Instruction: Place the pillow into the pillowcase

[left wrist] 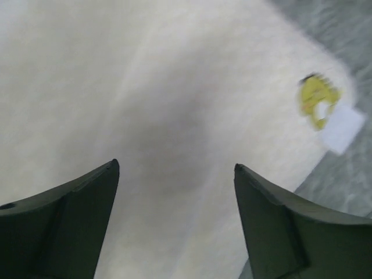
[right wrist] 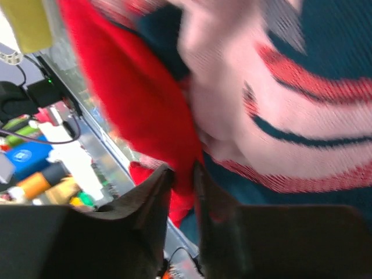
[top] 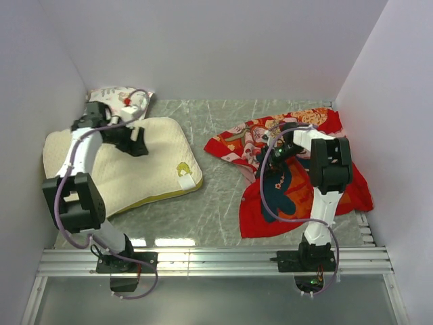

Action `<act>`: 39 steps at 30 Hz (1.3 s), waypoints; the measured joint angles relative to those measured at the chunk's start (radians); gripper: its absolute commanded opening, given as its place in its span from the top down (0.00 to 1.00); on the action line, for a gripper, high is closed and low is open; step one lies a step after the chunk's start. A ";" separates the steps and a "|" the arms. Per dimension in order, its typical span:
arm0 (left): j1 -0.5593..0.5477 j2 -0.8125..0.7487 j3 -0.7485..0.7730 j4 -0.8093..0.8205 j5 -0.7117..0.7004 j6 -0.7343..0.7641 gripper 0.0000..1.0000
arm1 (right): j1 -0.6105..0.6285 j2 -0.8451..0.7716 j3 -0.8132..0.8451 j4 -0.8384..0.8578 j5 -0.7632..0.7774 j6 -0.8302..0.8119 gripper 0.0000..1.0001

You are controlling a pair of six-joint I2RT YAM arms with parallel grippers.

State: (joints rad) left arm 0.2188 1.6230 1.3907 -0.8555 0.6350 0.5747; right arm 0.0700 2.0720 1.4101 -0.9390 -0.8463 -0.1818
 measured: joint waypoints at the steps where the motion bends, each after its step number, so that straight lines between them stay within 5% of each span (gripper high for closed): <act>1: -0.048 -0.008 -0.016 0.024 0.014 -0.034 0.20 | -0.008 0.003 -0.014 0.002 0.000 0.006 0.66; 10: -0.544 -0.029 -0.248 0.513 0.139 -0.603 0.32 | 0.001 -0.037 -0.036 0.038 0.035 0.058 0.61; 14: -0.668 0.068 -0.261 0.817 0.129 -0.881 0.48 | 0.006 -0.061 -0.041 0.051 0.047 0.074 0.71; 21: -0.763 0.306 -0.261 1.126 0.119 -1.212 0.58 | 0.037 -0.061 -0.030 0.056 0.018 0.085 0.92; 32: -0.826 0.402 -0.258 1.296 0.051 -1.436 0.59 | 0.060 -0.061 -0.028 0.070 -0.066 0.110 0.99; 39: -0.831 0.463 -0.257 1.341 0.018 -1.492 0.69 | 0.061 -0.061 -0.029 0.071 -0.100 0.110 1.00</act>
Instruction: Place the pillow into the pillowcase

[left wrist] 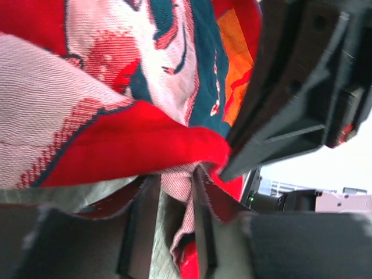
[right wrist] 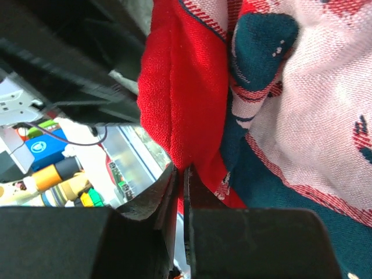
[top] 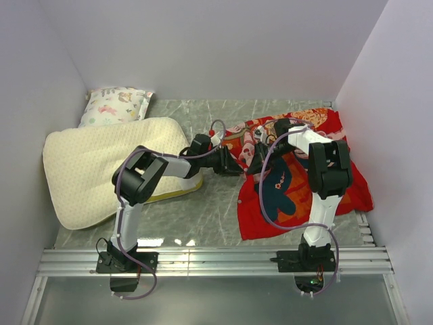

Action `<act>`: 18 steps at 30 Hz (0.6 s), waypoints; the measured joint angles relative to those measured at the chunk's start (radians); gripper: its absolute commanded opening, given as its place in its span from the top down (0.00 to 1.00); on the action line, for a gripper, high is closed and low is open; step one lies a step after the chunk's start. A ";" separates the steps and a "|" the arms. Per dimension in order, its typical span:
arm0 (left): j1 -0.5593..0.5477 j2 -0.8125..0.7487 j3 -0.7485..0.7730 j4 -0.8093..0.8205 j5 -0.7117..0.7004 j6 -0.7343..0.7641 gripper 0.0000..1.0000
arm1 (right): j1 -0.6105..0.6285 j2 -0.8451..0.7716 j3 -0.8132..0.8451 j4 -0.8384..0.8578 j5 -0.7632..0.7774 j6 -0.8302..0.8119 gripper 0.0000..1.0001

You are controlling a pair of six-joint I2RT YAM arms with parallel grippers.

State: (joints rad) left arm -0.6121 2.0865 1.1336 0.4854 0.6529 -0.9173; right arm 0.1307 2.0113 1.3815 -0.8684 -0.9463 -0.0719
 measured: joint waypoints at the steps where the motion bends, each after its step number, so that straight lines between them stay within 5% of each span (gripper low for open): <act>1: 0.000 0.006 0.000 0.006 -0.003 -0.006 0.70 | 0.000 0.000 0.000 0.000 -0.005 0.000 1.00; 14: -0.001 0.023 0.000 0.157 0.027 -0.074 0.75 | 0.000 0.007 -0.001 -0.010 -0.034 -0.015 1.00; 18: -0.002 0.026 0.001 0.175 0.040 -0.086 0.99 | 0.000 0.007 -0.002 -0.011 -0.039 -0.019 1.00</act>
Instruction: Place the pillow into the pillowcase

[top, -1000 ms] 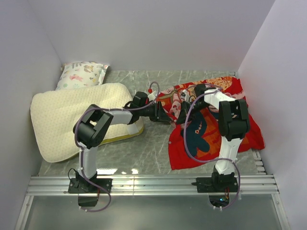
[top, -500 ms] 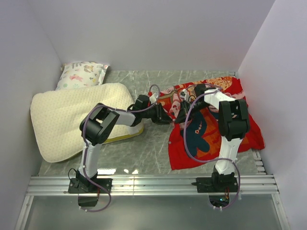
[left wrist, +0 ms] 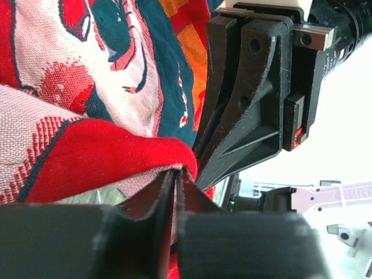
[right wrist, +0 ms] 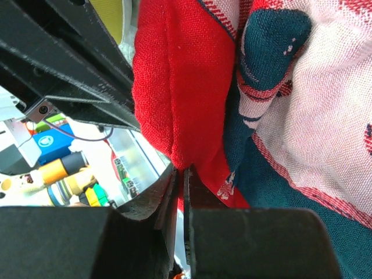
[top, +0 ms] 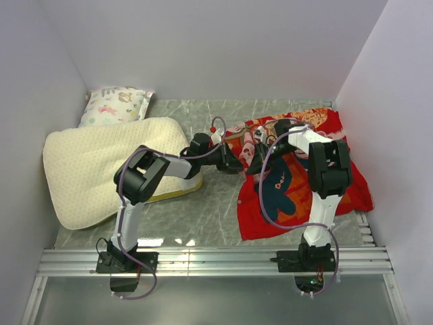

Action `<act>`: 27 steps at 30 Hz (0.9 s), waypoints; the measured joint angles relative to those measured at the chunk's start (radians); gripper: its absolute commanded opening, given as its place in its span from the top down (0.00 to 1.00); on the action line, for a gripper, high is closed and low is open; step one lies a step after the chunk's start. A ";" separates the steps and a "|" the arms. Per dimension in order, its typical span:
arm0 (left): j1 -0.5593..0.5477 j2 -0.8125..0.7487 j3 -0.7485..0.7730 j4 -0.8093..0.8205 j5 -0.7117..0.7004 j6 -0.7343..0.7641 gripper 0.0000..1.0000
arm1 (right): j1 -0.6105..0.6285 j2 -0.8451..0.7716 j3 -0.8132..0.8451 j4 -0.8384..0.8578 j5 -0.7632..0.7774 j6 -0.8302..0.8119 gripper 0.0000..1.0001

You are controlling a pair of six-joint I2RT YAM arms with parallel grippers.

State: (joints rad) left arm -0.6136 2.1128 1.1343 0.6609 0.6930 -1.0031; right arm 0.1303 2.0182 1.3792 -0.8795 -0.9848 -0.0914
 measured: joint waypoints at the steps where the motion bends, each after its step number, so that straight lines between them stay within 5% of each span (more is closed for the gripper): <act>1: 0.000 0.002 0.002 0.001 0.004 -0.007 1.00 | 0.000 0.000 0.000 -0.001 0.000 -0.002 1.00; 5: 0.008 0.002 0.021 -0.074 0.021 0.025 0.99 | -0.011 0.000 0.000 -0.016 0.000 -0.015 0.99; 14: 0.063 -0.199 0.040 -0.731 -0.118 0.451 1.00 | -0.101 0.000 0.002 -0.086 0.043 -0.077 0.99; 19: 0.142 -0.231 0.060 -0.958 -0.215 0.613 0.97 | -0.147 0.000 0.001 -0.117 0.093 -0.114 0.99; 21: 0.179 -0.234 0.034 -0.951 -0.150 0.622 0.81 | -0.158 0.000 0.000 -0.135 0.094 -0.126 0.98; 27: 0.154 -0.275 -0.055 -0.742 0.005 0.524 0.73 | -0.148 -0.001 -0.023 -0.130 0.041 -0.127 0.98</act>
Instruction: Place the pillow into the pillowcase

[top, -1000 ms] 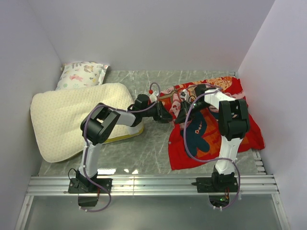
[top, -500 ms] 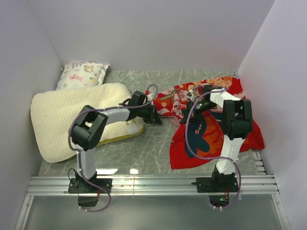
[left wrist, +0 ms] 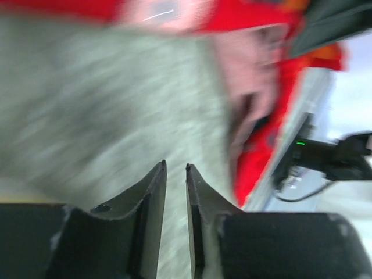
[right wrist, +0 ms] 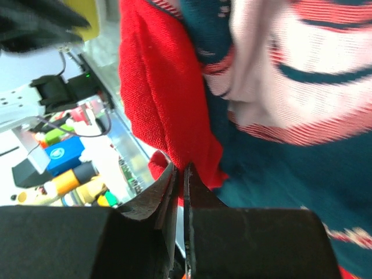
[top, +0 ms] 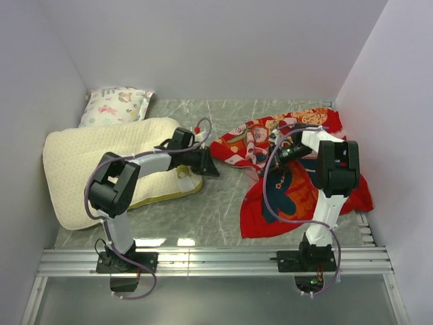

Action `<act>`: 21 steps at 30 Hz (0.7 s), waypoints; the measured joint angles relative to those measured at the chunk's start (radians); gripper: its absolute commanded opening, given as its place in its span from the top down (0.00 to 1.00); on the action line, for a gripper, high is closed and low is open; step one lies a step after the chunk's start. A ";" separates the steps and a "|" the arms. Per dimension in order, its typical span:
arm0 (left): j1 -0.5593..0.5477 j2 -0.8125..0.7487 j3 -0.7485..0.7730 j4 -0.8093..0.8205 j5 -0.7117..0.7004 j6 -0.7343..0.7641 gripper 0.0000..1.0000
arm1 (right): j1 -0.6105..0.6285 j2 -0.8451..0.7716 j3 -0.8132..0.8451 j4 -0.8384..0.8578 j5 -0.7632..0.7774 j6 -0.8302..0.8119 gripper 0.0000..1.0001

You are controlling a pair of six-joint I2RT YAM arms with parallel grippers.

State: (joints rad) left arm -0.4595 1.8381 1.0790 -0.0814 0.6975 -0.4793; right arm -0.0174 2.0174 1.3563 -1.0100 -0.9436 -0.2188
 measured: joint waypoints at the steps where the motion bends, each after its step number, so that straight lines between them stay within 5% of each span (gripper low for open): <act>1: -0.012 0.000 0.000 0.026 0.007 -0.015 0.72 | 0.009 0.000 -0.003 0.002 -0.013 0.002 0.98; 9: -0.139 0.114 0.032 0.386 0.055 -0.270 0.63 | 0.088 0.003 0.002 -0.001 -0.147 0.004 0.98; 21: -0.156 0.203 0.055 0.585 0.067 -0.436 0.61 | 0.131 0.005 0.005 -0.004 -0.193 -0.002 0.98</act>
State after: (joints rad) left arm -0.6159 2.0415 1.1339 0.5037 0.7643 -0.9157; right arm 0.1135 2.0228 1.3609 -1.0142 -1.1366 -0.2211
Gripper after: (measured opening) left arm 0.389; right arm 0.092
